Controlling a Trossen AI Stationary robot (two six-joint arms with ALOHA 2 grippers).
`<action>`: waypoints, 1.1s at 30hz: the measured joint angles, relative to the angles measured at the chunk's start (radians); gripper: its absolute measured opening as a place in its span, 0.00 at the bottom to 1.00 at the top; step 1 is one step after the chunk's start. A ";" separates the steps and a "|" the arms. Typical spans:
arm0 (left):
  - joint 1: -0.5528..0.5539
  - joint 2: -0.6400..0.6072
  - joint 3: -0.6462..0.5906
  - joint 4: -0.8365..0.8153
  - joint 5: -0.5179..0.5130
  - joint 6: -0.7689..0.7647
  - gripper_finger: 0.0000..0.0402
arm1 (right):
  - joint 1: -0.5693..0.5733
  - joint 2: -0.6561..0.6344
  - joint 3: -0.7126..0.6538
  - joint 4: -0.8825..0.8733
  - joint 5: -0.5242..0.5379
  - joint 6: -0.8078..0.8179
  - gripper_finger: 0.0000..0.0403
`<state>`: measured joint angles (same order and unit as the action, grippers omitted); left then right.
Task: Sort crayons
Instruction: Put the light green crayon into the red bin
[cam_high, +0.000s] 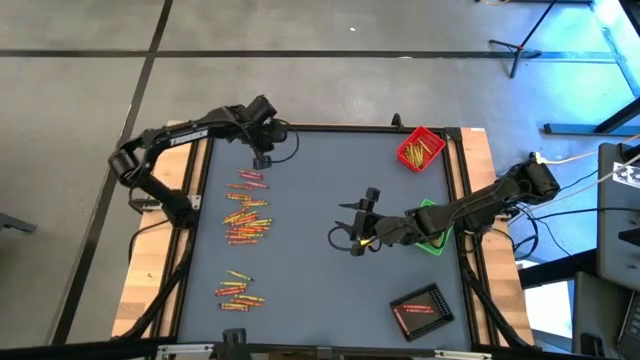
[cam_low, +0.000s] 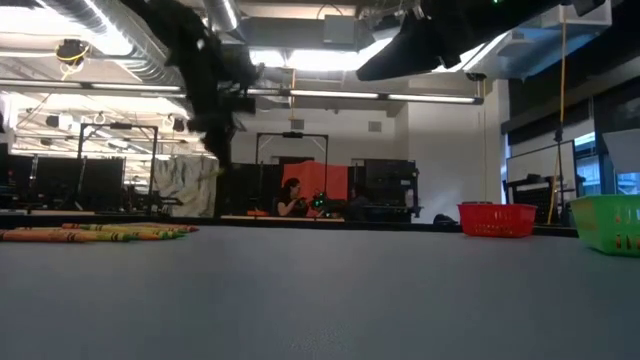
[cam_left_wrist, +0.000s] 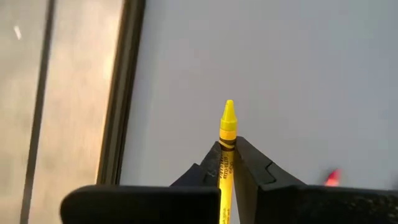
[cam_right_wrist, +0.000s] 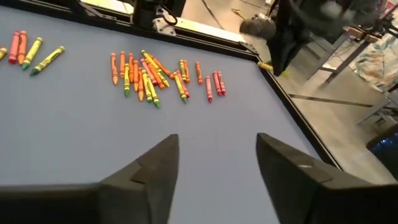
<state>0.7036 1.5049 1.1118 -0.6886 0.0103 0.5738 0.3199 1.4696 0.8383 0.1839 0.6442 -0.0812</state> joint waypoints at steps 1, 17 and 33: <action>-0.016 -0.020 0.000 0.020 0.020 -0.016 0.01 | 0.000 0.000 0.000 0.000 0.001 0.000 0.59; -0.371 -0.301 -0.446 0.895 0.238 -0.226 0.00 | -0.156 0.000 0.000 0.030 -0.153 -0.072 0.63; -0.601 -0.133 -0.522 1.403 0.185 -0.242 0.00 | -0.276 0.147 0.000 0.364 -0.454 -0.163 0.63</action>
<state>0.1023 1.3721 0.5900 0.7143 0.1958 0.3317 0.0437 1.6165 0.8379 0.5479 0.1905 -0.2443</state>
